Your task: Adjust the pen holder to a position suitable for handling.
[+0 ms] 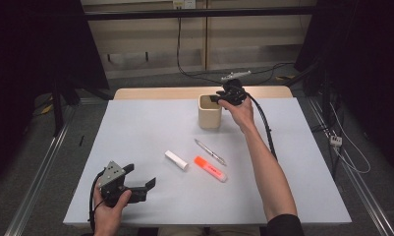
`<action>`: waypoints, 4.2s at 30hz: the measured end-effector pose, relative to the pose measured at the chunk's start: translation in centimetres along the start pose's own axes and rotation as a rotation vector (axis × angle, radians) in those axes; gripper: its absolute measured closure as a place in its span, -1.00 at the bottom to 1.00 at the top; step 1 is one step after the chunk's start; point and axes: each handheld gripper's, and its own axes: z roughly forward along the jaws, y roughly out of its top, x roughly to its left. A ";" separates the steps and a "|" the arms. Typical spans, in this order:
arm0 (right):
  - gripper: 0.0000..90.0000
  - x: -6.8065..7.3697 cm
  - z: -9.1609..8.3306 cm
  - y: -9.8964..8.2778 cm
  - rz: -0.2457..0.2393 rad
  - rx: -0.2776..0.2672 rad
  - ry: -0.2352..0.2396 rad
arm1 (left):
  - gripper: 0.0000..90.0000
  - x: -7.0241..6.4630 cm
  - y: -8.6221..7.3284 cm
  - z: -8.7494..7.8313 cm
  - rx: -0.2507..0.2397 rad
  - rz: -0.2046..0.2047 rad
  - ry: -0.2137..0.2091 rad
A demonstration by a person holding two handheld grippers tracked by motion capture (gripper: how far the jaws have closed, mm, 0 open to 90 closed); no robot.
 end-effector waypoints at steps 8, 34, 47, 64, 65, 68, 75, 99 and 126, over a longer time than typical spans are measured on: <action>0.47 -0.3 -0.2 -0.1 0.000 0.007 0.012 | -0.90 0.1 -0.1 -0.1 -0.002 -0.009 -0.002; 0.56 0.2 -0.1 -0.4 -0.014 0.050 -0.030 | -0.90 0.2 -0.1 -0.1 0.003 -0.011 -0.005; 0.57 2.0 0.2 0.1 -0.014 0.041 0.017 | -0.90 0.2 -0.1 0.0 0.013 -0.004 -0.005; 0.57 3.0 0.3 -0.2 -0.004 0.093 0.067 | -0.90 0.1 -0.2 0.1 0.022 -0.002 -0.013; 0.57 3.1 0.3 -0.1 -0.006 0.097 0.060 | -0.90 0.1 -0.2 0.1 0.023 -0.003 -0.013; 0.57 3.3 0.2 0.0 -0.005 0.111 0.046 | -0.90 0.2 -0.2 0.1 0.024 -0.004 -0.011; 0.57 3.3 0.2 0.0 0.001 0.116 0.048 | -0.90 0.1 -0.2 0.2 0.028 -0.005 -0.010; 0.35 3.5 -0.3 -0.7 0.087 0.078 0.020 | -0.90 0.1 -0.2 0.1 0.033 0.002 -0.013; -0.72 4.8 -5.6 -3.7 0.054 -0.067 0.087 | -0.90 0.2 -0.1 0.1 0.010 -0.022 -0.010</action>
